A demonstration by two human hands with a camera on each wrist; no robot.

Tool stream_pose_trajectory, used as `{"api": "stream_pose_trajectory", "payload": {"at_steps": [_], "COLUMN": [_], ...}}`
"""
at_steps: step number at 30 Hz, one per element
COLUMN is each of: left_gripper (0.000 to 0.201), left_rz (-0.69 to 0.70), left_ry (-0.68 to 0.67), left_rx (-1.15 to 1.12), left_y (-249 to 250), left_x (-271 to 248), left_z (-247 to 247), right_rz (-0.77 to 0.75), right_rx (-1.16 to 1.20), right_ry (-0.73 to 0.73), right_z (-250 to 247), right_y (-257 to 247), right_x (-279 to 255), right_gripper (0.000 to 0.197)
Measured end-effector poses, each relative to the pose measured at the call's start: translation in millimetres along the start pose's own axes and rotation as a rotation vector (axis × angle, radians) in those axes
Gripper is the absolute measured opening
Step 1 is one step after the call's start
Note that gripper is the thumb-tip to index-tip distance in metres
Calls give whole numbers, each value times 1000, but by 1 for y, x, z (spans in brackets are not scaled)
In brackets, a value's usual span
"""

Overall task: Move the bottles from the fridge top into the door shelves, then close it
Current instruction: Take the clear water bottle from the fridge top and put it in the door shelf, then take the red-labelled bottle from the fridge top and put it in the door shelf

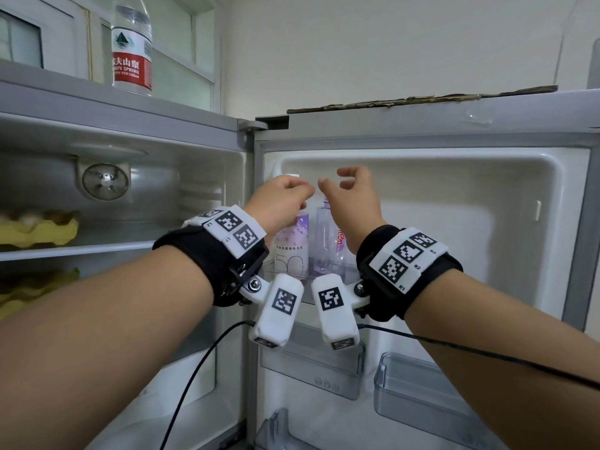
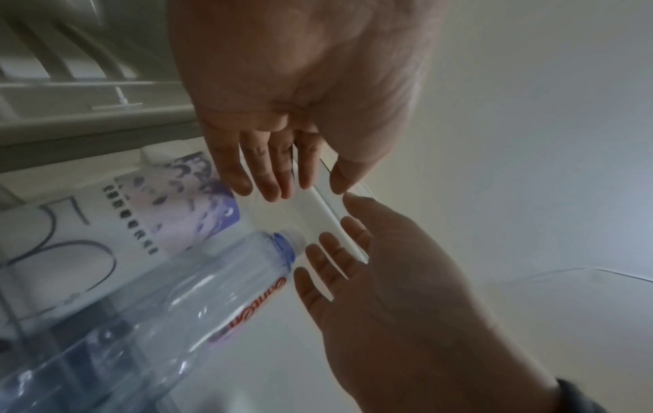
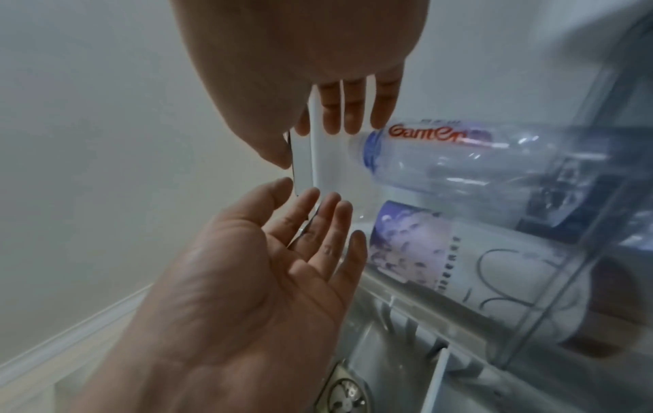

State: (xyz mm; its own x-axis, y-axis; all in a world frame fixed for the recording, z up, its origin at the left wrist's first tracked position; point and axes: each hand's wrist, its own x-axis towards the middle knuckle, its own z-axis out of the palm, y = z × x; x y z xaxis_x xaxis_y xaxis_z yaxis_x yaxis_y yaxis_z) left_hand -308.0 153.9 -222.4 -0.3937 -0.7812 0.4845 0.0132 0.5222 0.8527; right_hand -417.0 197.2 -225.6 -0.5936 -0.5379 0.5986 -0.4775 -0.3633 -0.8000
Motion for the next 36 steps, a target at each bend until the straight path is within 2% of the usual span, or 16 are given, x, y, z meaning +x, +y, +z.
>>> {"api": "stream_pose_trajectory", "payload": {"at_steps": [4,11,13,16,24,27,31,33,36], "left_gripper": [19,8,12,29,32,11,11,25,20], "left_rz": [29,81,107,124,144,145,133,138,126], "left_ry": [42,148,202,277,378,401,440,462,459], "left_rx": [17,86,114,184,279,246,193,176,194], "left_y": [14,41,48,60,88,102,120,126,131], "left_x": [2,10,14,21,51,65,87,101,117], "left_z": [-21,-81,-104,-136,-221,-245,-276,-290,-300], "right_rz": [-31,28,34,26,21,37,42,38,40], "right_rx": [116,262,299,310,340,378,423,435,414], "right_ry": [-89,-291,-339,-402,-491,-509,-512,-523,-536], "right_z": [12,49,68,96,165,187,216,231,250], "right_y": [-24,-67,-78,-94,-140,-157,-174,-181,-188], "right_x": [1,12,17,25,54,65,85,96,111], "right_gripper": [25,19,21,22,31,35,41,42,37]}}
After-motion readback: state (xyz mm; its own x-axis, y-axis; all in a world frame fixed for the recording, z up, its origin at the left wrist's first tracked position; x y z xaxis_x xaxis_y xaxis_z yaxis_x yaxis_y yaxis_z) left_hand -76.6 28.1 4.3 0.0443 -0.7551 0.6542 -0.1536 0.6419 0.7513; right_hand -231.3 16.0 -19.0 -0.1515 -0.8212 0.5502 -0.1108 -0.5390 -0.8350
